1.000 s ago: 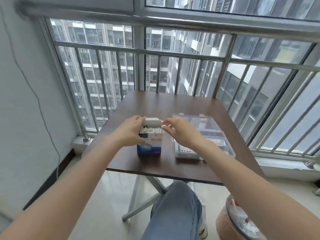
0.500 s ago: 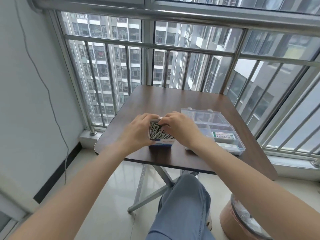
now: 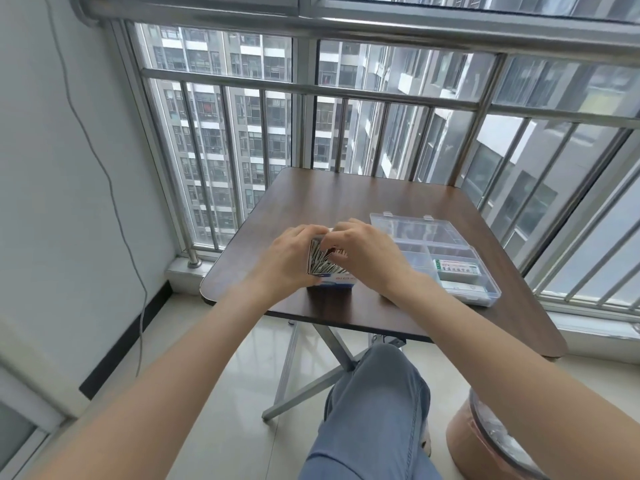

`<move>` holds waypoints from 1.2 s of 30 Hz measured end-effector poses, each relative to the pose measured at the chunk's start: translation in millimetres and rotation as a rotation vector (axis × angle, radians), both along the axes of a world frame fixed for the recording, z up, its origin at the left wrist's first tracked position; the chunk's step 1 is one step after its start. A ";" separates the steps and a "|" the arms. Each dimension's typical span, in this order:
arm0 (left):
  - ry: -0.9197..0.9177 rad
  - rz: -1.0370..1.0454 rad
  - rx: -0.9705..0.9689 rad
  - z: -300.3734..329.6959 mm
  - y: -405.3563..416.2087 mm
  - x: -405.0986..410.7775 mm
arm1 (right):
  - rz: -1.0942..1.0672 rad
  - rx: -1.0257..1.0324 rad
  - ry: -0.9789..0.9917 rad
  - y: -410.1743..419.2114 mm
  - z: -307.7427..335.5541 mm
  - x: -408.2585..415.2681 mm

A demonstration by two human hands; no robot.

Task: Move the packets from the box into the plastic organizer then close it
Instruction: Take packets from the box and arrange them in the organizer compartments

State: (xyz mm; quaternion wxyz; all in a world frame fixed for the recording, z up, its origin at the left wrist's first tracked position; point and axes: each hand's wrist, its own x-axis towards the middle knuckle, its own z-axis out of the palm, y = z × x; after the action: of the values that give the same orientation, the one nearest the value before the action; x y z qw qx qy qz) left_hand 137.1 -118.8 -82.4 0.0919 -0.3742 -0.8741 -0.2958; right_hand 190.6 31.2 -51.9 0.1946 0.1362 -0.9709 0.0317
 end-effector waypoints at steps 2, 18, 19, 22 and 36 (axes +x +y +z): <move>-0.015 -0.005 0.012 -0.5 -0.7 0.1 | 0.029 0.027 -0.017 -1.8 -1.8 -0.3; -0.053 0.011 0.009 0.1 -0.6 -2.1 | -0.009 0.215 -0.025 5.9 -13.1 -15.3; -0.054 0.014 0.006 0.1 -0.5 -1.9 | -0.004 0.216 -0.011 5.0 -14.7 -15.4; -0.051 0.017 -0.004 -0.5 -0.6 -2.0 | -0.016 0.191 0.012 5.9 -17.4 -14.7; -0.063 0.025 -0.016 2.3 2.0 -4.6 | -0.071 -0.045 -0.033 16.3 -5.3 -7.1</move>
State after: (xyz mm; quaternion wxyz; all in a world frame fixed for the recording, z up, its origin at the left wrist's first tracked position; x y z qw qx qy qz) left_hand 132.4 -116.7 -80.1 0.0651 -0.3543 -0.8836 -0.2991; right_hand 183.5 47.5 -57.2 0.1828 0.0968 -0.9771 0.0490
